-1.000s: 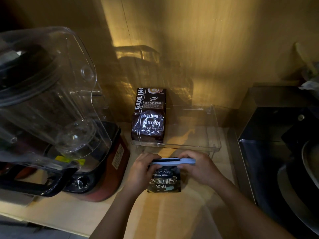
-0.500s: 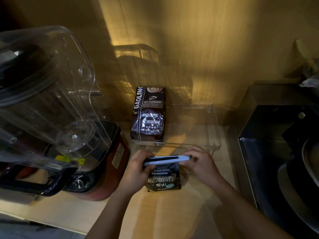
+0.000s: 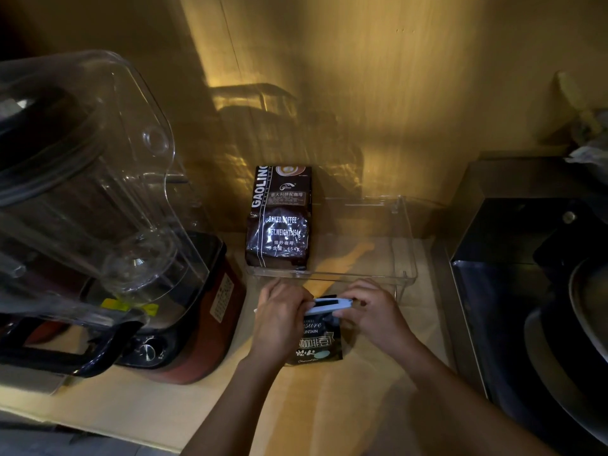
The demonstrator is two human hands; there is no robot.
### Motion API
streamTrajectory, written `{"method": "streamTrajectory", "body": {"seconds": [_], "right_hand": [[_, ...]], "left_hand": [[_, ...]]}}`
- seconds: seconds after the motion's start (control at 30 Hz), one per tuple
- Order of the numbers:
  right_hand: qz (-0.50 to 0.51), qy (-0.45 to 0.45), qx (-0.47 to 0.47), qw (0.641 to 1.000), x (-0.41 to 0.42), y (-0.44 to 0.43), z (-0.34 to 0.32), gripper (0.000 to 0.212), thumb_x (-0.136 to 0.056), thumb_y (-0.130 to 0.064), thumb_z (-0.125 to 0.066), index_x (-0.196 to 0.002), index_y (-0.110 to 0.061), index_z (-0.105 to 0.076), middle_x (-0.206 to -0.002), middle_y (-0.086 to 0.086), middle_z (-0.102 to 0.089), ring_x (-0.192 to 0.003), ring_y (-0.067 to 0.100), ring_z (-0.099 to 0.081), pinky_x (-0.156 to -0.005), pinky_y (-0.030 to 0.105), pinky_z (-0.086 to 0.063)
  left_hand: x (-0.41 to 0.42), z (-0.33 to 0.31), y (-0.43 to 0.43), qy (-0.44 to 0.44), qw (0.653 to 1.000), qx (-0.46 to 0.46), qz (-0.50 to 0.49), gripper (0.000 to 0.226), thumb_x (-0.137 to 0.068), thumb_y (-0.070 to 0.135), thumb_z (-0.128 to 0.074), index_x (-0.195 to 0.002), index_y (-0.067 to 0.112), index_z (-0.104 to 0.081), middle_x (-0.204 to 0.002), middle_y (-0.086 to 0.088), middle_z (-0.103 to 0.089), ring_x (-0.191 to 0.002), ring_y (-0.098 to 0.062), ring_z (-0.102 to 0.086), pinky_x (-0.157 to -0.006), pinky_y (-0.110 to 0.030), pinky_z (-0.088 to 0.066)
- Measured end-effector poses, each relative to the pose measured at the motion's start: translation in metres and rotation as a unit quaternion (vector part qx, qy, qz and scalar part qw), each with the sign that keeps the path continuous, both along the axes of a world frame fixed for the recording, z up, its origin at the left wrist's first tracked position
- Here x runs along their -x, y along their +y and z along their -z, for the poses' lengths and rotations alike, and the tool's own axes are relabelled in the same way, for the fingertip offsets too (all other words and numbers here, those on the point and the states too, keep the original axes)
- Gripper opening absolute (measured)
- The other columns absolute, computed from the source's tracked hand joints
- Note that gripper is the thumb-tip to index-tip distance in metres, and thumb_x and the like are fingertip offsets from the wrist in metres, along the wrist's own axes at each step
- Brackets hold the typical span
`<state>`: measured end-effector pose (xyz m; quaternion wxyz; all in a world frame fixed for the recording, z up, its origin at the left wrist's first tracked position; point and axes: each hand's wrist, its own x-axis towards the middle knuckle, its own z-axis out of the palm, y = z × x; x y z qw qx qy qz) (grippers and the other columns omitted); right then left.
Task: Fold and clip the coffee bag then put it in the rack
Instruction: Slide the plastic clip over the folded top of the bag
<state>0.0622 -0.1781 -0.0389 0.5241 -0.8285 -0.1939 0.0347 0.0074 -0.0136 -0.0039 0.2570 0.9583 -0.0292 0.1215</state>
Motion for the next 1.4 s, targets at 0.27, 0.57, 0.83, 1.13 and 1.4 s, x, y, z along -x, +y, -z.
{"method": "streamTrajectory", "body": {"seconds": [0.27, 0.57, 0.83, 1.13, 1.4], "right_hand": [[-0.012, -0.022, 0.007, 1.0, 0.001, 0.005, -0.003, 0.019, -0.065, -0.011, -0.077, -0.083, -0.01, -0.069, -0.075, -0.021, -0.051, -0.083, -0.005, -0.043, -0.08, 0.028, -0.034], [-0.01, -0.032, 0.002, 0.999, -0.001, 0.01, 0.0, 0.015, -0.065, -0.011, -0.076, -0.079, -0.012, -0.069, -0.075, -0.022, -0.051, -0.084, -0.005, -0.043, -0.08, 0.032, -0.028], [0.0, -0.062, 0.014, 0.998, 0.001, 0.008, 0.004, 0.017, -0.061, -0.007, -0.078, -0.075, -0.011, -0.069, -0.074, -0.017, -0.055, -0.081, -0.007, -0.043, -0.079, 0.02, -0.025], [-0.014, -0.068, 0.032, 0.997, 0.0, 0.009, 0.0, 0.017, -0.06, -0.007, -0.079, -0.074, -0.009, -0.069, -0.076, -0.01, -0.057, -0.08, -0.002, -0.044, -0.074, 0.022, -0.025], [-0.01, -0.045, 0.03, 0.998, 0.003, 0.005, -0.006, 0.018, -0.06, -0.003, -0.077, -0.075, -0.009, -0.07, -0.075, -0.026, -0.049, -0.08, 0.007, -0.047, -0.081, 0.039, -0.034]], "left_hand": [[-0.003, -0.004, -0.005, -0.006, 1.0, 0.021, 0.017, 0.007, -0.077, -0.001, -0.062, -0.073, 0.004, -0.063, -0.084, -0.009, -0.069, -0.088, -0.024, -0.059, -0.089, -0.021, -0.027], [-0.006, 0.0, -0.005, 0.012, 0.997, 0.071, -0.005, 0.009, -0.08, 0.0, -0.06, -0.074, 0.005, -0.065, -0.084, -0.009, -0.07, -0.088, -0.022, -0.059, -0.101, -0.025, -0.029], [0.002, 0.003, 0.009, 0.025, 0.998, 0.048, -0.014, 0.019, -0.083, 0.026, -0.061, -0.101, 0.022, -0.061, -0.103, 0.003, -0.068, -0.094, -0.018, -0.055, -0.083, -0.032, -0.04], [-0.001, 0.007, 0.007, 0.012, 0.995, -0.09, 0.049, 0.027, -0.082, 0.033, -0.06, -0.104, 0.017, -0.06, -0.1, -0.005, -0.066, -0.096, -0.024, -0.055, -0.079, -0.03, -0.029], [-0.004, 0.009, -0.007, 0.011, 0.997, -0.053, 0.052, 0.017, -0.08, 0.015, -0.061, -0.096, 0.009, -0.062, -0.09, -0.013, -0.064, -0.087, -0.029, -0.055, -0.073, -0.036, -0.038]]}}
